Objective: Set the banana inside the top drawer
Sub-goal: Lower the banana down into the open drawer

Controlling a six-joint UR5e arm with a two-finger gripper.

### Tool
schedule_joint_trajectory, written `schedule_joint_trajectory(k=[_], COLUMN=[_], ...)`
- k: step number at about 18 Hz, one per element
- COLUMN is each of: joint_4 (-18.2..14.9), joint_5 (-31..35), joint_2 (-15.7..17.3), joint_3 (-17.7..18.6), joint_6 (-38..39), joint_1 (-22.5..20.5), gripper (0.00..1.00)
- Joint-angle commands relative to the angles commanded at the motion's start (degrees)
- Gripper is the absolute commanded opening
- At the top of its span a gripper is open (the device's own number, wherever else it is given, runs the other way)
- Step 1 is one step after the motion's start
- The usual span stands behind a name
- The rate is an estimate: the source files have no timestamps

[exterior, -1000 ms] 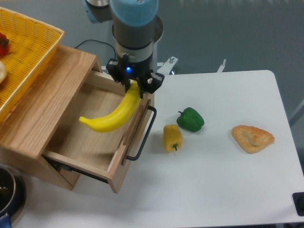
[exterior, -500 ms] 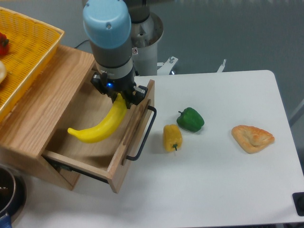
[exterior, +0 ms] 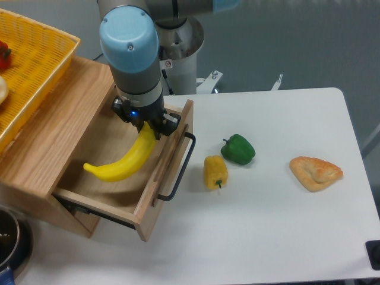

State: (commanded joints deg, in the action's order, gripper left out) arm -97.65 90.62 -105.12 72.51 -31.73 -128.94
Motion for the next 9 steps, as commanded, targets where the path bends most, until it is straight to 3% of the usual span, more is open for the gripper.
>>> schedule_joint_trajectory(k=[9], joint_4=[0.3], joint_5=[0.2], joint_2=[-1.2], joint_3=[0.1], joint_6=[0.8], joint_1=[1.1], gripper=[0.02])
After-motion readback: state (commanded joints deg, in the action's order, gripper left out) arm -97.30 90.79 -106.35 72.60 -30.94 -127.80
